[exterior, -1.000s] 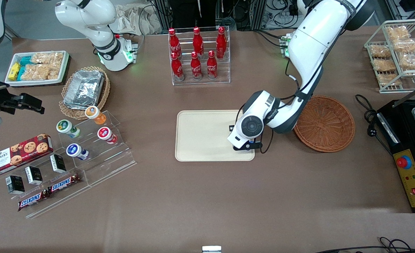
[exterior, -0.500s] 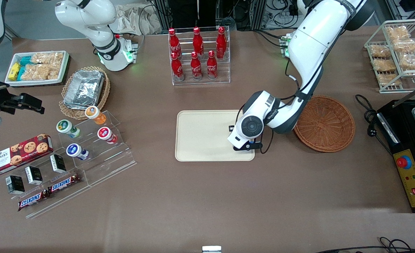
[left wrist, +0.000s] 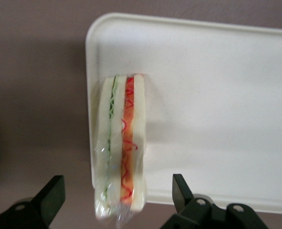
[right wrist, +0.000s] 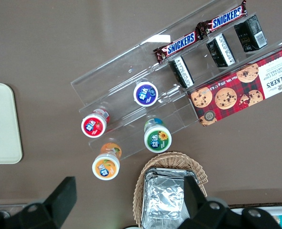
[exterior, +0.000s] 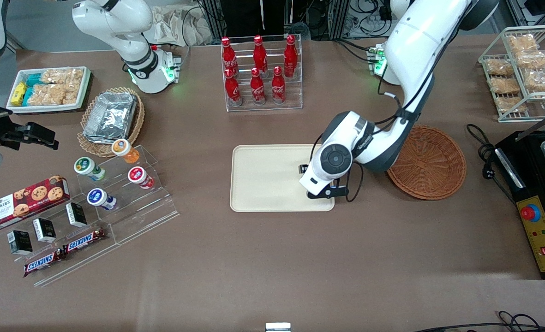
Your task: Place sandwich from basket to tray
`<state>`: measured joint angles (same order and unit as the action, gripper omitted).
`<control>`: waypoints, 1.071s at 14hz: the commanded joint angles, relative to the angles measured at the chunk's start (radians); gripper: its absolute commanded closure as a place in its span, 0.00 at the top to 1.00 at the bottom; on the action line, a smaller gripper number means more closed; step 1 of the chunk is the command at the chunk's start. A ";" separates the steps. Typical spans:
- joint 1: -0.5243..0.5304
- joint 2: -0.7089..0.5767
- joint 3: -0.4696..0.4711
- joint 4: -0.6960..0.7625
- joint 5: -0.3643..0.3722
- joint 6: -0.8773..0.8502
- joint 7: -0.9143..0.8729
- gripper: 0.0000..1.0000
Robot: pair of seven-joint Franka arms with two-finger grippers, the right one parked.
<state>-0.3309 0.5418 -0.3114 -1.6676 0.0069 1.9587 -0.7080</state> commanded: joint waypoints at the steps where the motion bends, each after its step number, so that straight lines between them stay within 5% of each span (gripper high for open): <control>1: 0.038 -0.117 0.002 -0.020 0.013 -0.078 -0.004 1.00; 9: 0.208 -0.270 0.003 -0.029 0.018 -0.159 0.148 0.99; 15: 0.400 -0.371 0.005 -0.035 0.068 -0.201 0.457 0.99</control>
<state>0.0150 0.2365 -0.2969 -1.6711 0.0385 1.7876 -0.3373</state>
